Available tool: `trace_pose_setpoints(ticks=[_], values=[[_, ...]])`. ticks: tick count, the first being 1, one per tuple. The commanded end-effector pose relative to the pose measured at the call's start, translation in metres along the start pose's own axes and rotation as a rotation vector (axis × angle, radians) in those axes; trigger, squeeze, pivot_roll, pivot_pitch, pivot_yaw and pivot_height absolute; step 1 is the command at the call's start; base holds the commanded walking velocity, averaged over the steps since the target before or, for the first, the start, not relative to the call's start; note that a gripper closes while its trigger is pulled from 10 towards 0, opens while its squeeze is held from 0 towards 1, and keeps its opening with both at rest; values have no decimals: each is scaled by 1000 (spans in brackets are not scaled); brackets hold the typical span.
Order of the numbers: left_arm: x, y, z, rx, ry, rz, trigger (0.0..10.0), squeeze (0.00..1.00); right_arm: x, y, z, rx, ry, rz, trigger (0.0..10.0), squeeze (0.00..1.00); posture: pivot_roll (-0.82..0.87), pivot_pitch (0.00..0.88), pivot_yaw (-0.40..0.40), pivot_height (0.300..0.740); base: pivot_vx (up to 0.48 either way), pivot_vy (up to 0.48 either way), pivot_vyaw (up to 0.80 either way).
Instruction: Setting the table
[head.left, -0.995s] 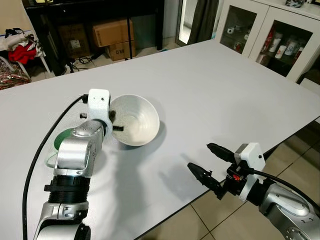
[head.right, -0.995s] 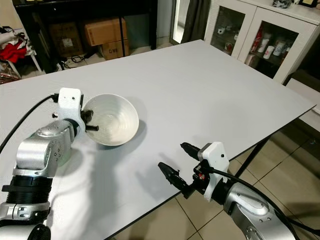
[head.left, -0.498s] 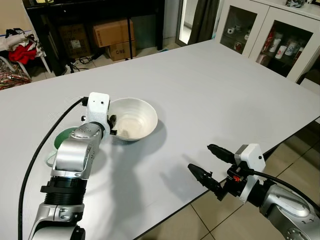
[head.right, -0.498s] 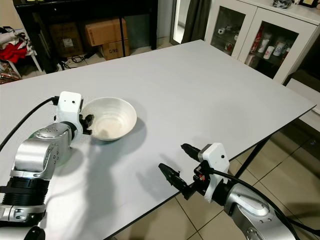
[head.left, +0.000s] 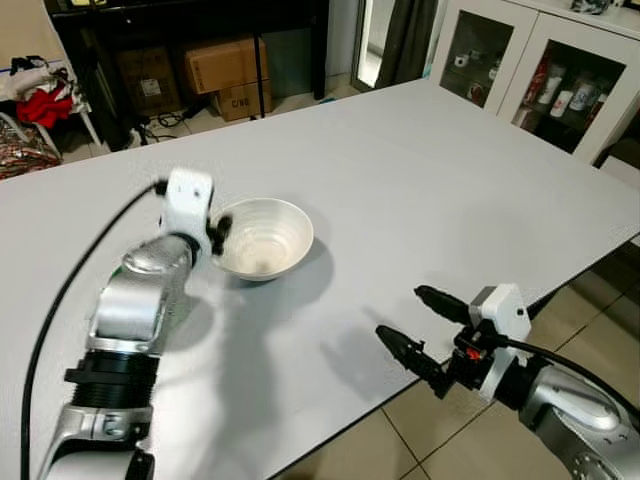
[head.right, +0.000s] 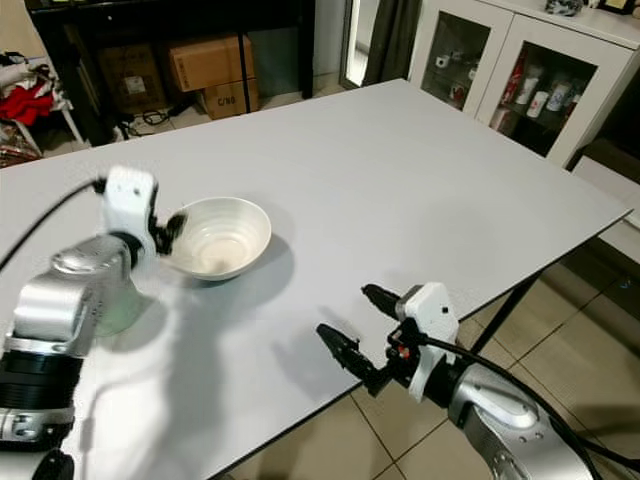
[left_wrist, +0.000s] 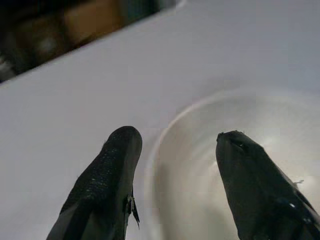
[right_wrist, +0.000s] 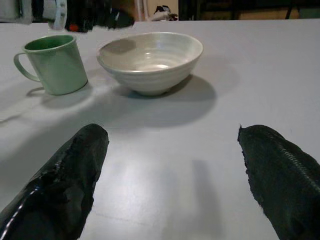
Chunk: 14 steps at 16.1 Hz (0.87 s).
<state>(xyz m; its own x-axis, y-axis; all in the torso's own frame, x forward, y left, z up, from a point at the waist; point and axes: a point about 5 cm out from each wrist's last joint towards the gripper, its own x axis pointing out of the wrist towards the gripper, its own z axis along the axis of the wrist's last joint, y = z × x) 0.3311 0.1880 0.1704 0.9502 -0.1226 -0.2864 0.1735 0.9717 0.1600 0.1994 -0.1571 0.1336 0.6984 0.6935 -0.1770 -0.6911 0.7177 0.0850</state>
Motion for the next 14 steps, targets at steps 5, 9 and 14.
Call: trace_pose_setpoints(ticks=[5,9,14], values=[[-16,27,28,226,-116,-211,10000,0,6,3,9,-57,3,104,10000,0,-72,0,25,740,0,0,0],[-44,82,22,399,-29,-264,10000,0,8,5,10,-65,7,139,10000,0,-62,0,24,740,0,0,0],[-75,117,-1,481,169,-380,10000,0,10,8,8,-61,14,181,10000,0,-52,0,19,740,0,0,0]])
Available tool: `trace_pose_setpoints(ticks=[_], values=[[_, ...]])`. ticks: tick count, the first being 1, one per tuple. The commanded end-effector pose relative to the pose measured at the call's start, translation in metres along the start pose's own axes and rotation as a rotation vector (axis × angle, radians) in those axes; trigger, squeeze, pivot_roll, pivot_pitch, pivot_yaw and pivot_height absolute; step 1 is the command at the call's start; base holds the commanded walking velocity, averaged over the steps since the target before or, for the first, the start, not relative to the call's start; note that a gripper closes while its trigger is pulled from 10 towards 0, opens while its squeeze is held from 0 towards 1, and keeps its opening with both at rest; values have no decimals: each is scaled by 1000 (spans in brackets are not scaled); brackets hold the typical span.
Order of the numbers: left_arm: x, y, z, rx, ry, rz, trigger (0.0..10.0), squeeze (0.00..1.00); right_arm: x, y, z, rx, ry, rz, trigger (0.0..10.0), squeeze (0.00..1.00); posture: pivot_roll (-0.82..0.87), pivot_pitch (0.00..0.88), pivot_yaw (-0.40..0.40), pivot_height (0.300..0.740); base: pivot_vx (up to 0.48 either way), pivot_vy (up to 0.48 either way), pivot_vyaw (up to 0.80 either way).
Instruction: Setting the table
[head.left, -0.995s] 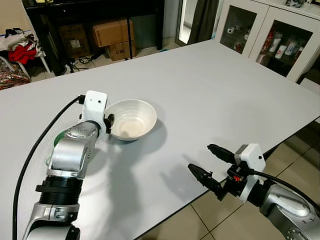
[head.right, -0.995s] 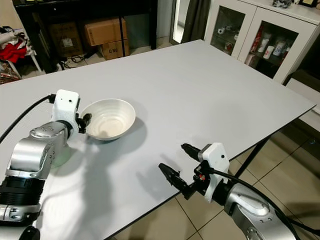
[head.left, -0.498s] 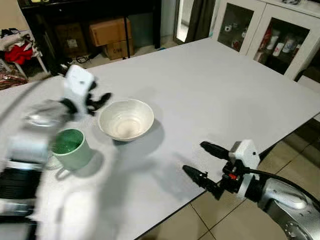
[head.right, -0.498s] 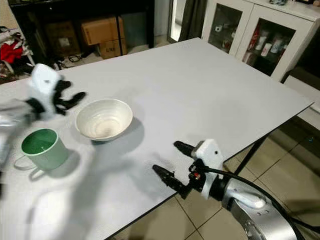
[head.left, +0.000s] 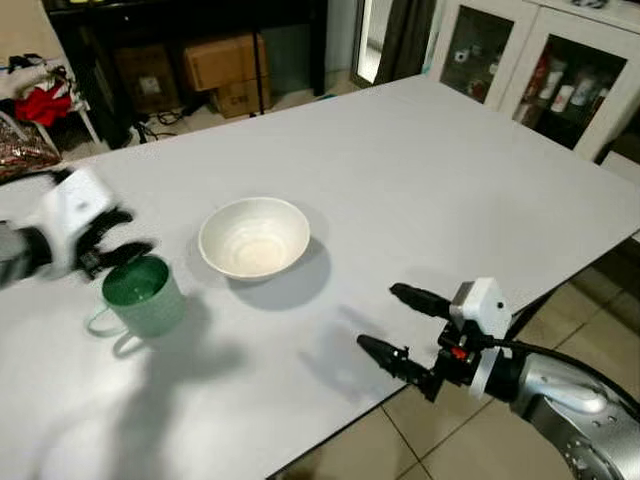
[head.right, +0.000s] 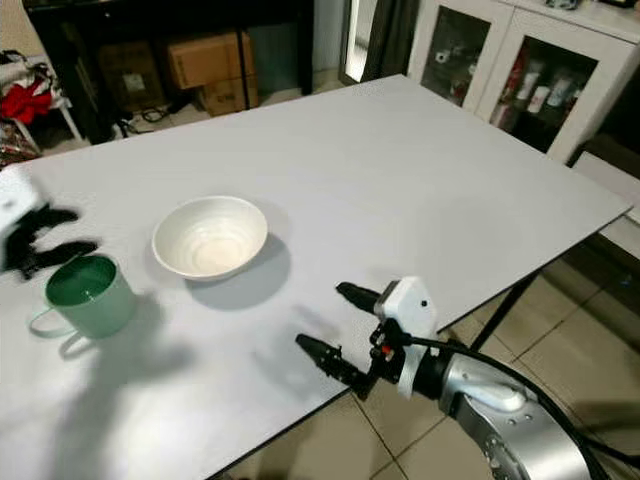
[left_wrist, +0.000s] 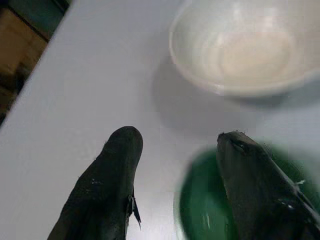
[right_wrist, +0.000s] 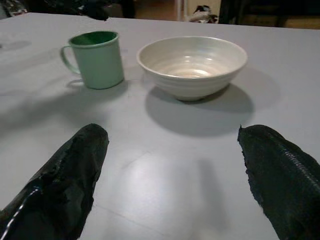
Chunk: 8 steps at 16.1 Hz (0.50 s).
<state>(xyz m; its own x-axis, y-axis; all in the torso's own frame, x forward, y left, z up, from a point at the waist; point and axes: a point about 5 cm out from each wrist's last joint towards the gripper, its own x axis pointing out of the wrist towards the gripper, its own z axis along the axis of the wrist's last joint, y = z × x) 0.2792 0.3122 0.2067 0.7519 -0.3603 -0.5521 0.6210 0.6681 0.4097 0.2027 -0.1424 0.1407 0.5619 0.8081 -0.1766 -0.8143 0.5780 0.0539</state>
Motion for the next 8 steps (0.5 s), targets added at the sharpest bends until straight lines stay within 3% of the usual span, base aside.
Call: trace_pose_setpoints(ticks=[1,5,8], values=[[-10,5,-8,3,43,-3,10000,0,-1,0,-1,6,7,25,10000,0,-53,0,17,740,0,0,0],[-38,15,-37,25,205,-1,10000,0,-3,1,-3,5,18,55,10000,0,-47,0,4,740,0,0,0],[-31,-2,-46,35,232,-93,10000,0,-3,0,-3,0,20,64,10000,0,-45,0,0,740,0,0,0]])
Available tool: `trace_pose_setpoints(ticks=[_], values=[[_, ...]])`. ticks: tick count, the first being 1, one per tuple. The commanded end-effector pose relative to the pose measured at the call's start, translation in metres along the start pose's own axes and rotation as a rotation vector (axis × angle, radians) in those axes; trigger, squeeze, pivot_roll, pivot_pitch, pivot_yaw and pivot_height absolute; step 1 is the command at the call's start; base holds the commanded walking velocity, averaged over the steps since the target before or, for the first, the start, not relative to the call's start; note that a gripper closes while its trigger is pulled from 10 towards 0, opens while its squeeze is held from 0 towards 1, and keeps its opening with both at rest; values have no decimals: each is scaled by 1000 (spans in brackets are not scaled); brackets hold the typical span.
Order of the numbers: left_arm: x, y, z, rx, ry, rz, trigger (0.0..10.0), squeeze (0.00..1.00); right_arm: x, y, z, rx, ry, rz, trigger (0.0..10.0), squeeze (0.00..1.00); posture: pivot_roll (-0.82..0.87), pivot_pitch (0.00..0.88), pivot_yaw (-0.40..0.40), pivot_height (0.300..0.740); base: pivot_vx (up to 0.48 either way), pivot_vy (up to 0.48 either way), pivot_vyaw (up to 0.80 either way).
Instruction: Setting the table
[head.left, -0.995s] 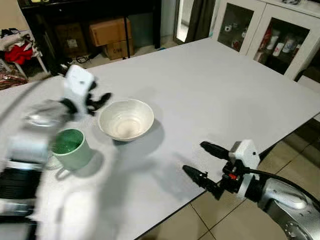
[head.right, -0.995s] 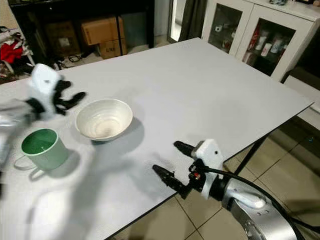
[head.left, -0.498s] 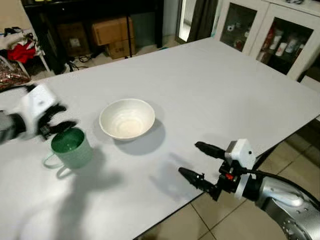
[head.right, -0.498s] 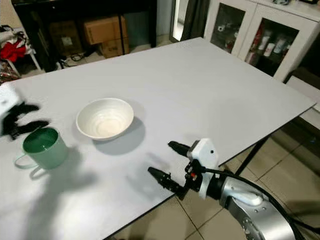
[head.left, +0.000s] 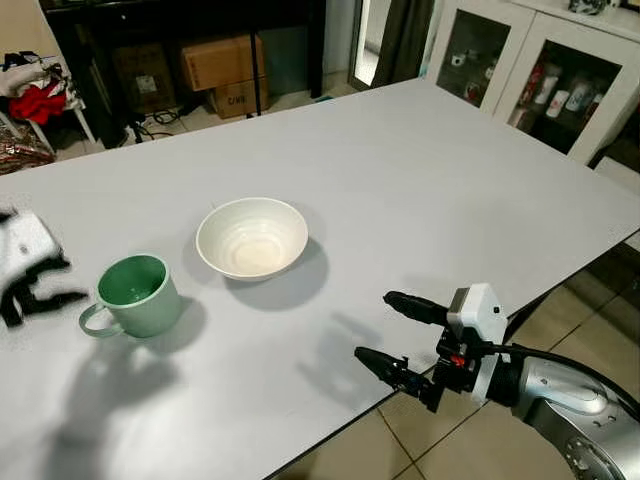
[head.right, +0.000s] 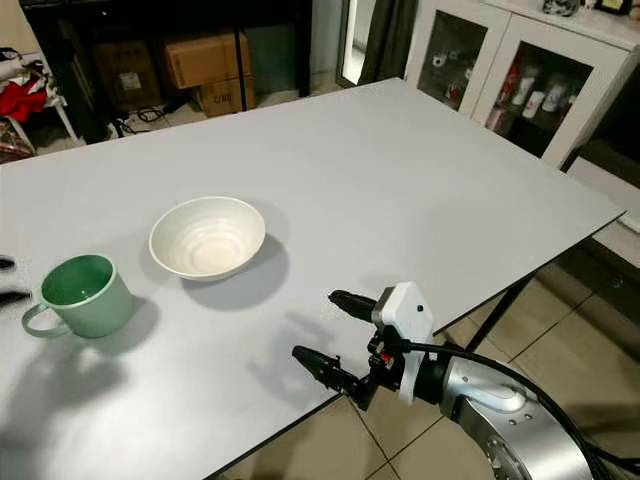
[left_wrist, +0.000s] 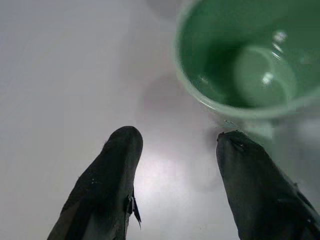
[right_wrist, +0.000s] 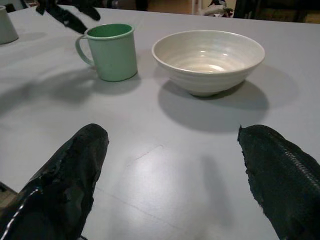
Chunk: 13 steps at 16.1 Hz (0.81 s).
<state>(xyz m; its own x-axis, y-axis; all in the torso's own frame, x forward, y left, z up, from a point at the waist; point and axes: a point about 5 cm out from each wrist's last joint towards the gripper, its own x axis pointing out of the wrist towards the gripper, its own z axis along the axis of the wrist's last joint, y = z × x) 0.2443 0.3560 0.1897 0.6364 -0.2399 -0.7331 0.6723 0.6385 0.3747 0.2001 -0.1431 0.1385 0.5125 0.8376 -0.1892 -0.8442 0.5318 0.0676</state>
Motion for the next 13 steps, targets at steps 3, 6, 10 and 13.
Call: trace_pose_setpoints(ticks=[3,6,10,13], values=[[14,-18,8,33,-29,-100,10000,0,-1,-2,0,-6,4,9,10000,0,-48,0,2,740,0,0,0],[45,-30,17,21,-37,-90,10000,0,-1,-2,0,-9,2,1,10000,0,-57,0,7,740,0,0,0],[50,-14,14,-11,37,57,10000,0,-2,-2,1,-11,1,-9,10000,0,-61,0,8,740,0,0,0],[44,0,9,-30,75,140,10000,0,-1,-3,1,-11,-2,-10,10000,0,-61,0,8,740,0,0,0]])
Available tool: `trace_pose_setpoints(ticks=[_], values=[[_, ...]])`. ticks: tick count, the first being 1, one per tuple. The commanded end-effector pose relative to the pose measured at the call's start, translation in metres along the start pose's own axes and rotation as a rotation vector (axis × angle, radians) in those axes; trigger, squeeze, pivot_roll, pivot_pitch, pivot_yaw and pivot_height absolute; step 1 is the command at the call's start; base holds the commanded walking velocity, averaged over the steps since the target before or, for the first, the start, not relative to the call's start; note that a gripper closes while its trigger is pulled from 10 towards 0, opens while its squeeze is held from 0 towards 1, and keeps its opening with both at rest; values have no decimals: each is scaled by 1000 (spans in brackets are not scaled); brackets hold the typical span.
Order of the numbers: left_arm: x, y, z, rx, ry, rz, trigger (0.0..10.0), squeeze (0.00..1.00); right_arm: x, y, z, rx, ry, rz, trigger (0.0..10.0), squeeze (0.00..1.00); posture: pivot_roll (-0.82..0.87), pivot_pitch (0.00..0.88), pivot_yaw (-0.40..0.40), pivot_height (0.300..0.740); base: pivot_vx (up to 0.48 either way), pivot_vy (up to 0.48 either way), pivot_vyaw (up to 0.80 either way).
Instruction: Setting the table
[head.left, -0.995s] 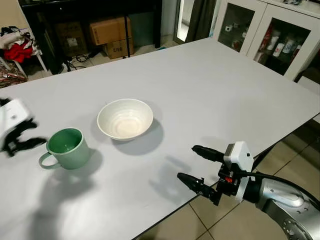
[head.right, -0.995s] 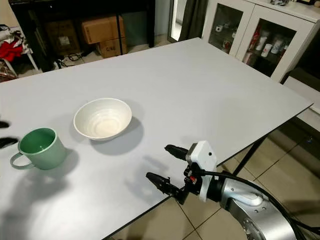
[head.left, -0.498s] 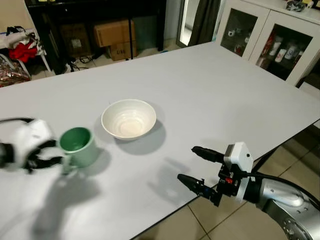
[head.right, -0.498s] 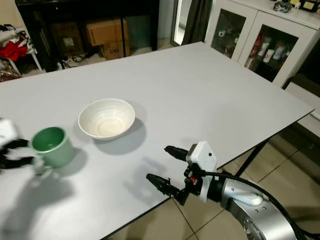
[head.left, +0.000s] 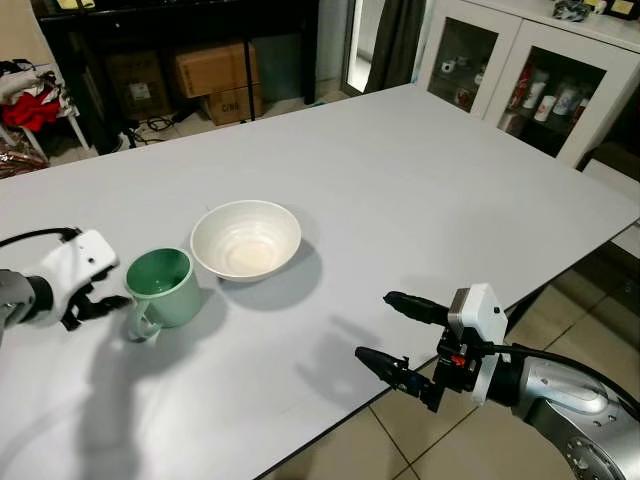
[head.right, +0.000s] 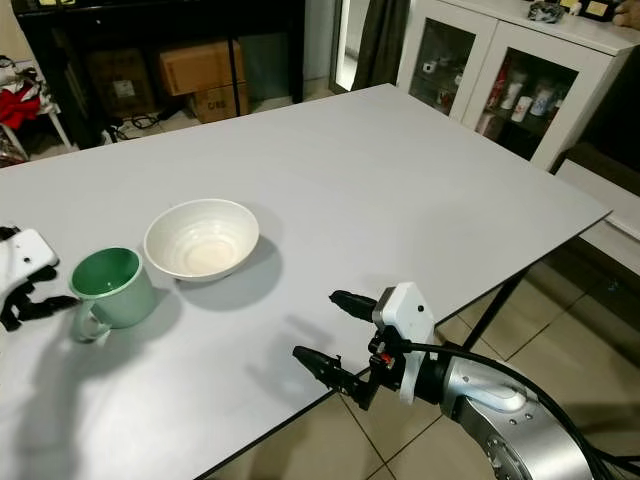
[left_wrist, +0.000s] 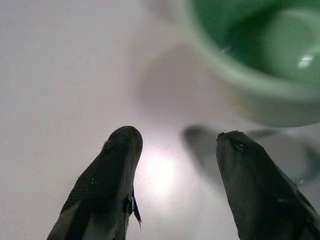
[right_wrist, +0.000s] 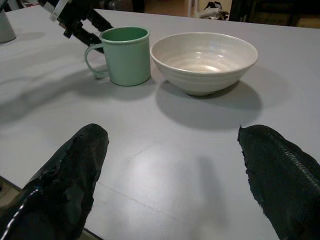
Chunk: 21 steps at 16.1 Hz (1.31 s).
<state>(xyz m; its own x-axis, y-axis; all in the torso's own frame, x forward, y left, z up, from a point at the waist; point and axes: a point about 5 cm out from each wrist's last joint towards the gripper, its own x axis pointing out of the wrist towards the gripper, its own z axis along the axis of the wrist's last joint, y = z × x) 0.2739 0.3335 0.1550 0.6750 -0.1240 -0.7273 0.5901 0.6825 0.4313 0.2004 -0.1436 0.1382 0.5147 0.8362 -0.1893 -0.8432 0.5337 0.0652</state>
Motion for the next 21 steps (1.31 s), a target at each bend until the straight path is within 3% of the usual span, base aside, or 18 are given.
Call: trace_pose_setpoints(ticks=[1,3,5,7,8,10,12,13,18,21], values=[[-6,10,0,0,14,54,10000,0,-1,-2,2,-9,-2,-6,10000,0,-59,0,6,740,0,0,0],[-11,21,-2,-5,22,118,10000,0,0,-2,2,-10,-3,-3,10000,0,-57,0,5,740,0,0,0],[-21,35,15,-58,-130,169,10000,0,0,-3,3,-11,-3,-2,10000,0,-56,0,2,740,0,0,0],[-29,36,47,-101,-357,100,10000,0,0,-4,3,-13,-3,0,10000,0,-54,0,0,740,0,0,0],[-30,33,56,-100,-414,63,10000,0,0,-4,4,-14,-3,0,10000,0,-54,0,0,740,0,0,0],[-35,9,80,-76,-577,-140,10000,0,1,-5,4,-16,-5,2,10000,0,-57,0,5,740,0,0,0],[-31,-21,80,15,-549,-313,10000,0,1,-4,5,-18,-5,2,10000,0,-60,0,9,740,0,0,0],[-26,-31,75,53,-484,-345,10000,0,1,-3,4,-22,2,4,10000,0,-60,0,9,740,0,0,0],[-23,-36,64,135,-339,-348,10000,0,1,-2,5,-25,8,17,10000,0,-66,0,11,740,0,0,0],[-14,-32,57,189,-250,-265,10000,0,2,-1,5,-28,8,19,10000,0,-65,0,8,740,0,0,0]])
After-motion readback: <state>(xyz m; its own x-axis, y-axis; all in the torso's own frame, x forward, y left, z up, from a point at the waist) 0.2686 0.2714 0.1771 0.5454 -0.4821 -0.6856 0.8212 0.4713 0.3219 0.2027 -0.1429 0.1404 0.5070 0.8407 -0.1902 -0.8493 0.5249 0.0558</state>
